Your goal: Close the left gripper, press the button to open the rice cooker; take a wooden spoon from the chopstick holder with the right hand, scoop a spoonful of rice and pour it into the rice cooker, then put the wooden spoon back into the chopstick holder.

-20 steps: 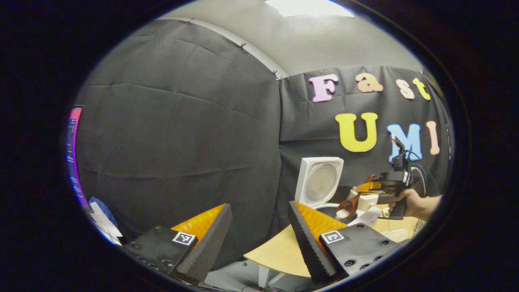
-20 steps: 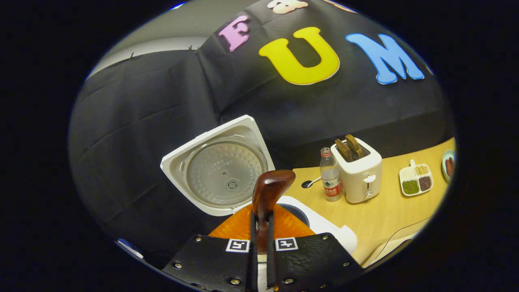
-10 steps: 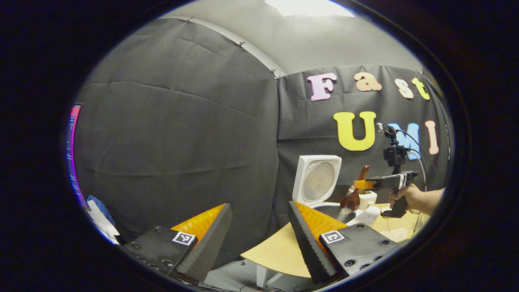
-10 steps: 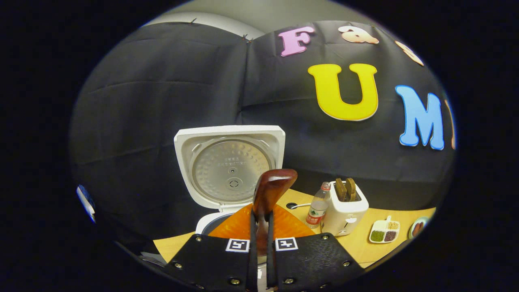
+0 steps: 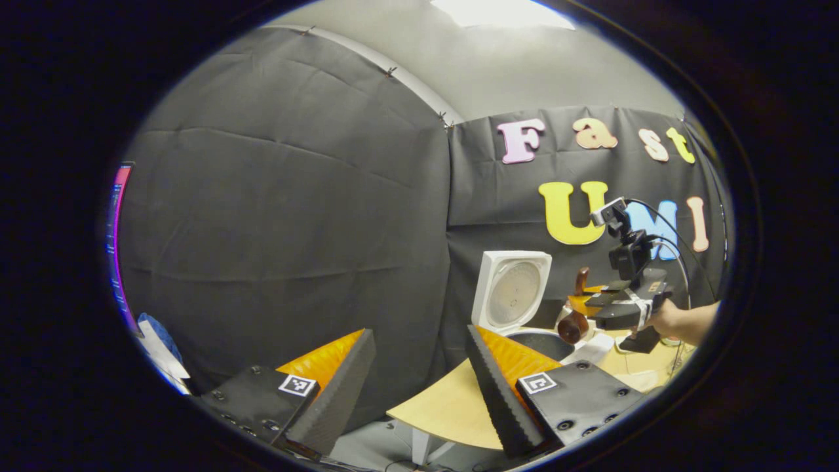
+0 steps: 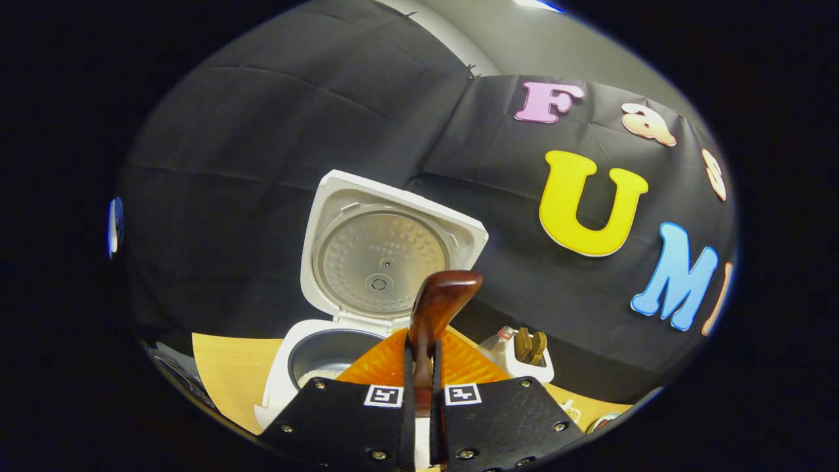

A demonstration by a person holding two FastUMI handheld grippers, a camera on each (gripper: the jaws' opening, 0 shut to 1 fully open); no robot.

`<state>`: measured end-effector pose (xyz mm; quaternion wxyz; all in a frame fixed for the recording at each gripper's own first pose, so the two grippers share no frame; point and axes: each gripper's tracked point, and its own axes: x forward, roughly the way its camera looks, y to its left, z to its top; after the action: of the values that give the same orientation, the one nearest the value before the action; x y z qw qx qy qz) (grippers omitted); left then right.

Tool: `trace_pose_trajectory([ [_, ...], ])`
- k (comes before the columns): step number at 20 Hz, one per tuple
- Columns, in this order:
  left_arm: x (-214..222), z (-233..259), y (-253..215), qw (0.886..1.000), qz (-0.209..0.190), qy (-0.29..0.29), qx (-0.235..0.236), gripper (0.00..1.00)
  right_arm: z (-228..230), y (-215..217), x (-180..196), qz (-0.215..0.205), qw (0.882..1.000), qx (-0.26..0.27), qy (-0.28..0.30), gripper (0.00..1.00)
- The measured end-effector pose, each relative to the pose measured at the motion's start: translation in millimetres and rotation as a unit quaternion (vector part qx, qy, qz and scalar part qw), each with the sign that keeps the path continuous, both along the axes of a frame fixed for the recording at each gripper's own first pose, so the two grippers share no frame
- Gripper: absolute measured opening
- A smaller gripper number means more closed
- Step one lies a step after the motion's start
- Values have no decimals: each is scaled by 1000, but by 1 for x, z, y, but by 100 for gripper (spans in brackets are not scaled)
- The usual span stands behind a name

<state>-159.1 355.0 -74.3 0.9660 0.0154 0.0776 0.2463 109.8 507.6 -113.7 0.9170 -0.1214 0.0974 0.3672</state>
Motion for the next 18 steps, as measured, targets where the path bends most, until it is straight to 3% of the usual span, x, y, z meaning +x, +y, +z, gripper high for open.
trace_pose_trajectory([
  [3, 2, 4, 4, 1000, -1, -4, 5, 96, -1, 1, 9, -19, 995, 66, 72, 9],
  [5, 2, 5, 4, 1000, -1, -6, 5, 96, 2, -3, 10, -37, 984, 122, 126, 9],
  [7, 6, 4, 4, 1000, -3, -7, 3, 94, 4, -12, 13, -57, 965, 181, 183, 9],
  [8, 6, 7, 2, 1000, -5, -9, 5, 99, 4, -17, 15, -67, 951, 215, 214, 9],
  [10, 13, 10, -1, 1000, -10, -13, 7, 96, 4, -28, 16, -85, 921, 270, 268, 9],
  [11, 19, 12, -3, 1000, -15, -16, 5, 96, 5, -36, 18, -94, 913, 284, 278, 9],
  [18, 56, 17, -41, 999, -42, -26, 0, 97, 38, -111, 25, -132, 910, 308, 244, 9],
])
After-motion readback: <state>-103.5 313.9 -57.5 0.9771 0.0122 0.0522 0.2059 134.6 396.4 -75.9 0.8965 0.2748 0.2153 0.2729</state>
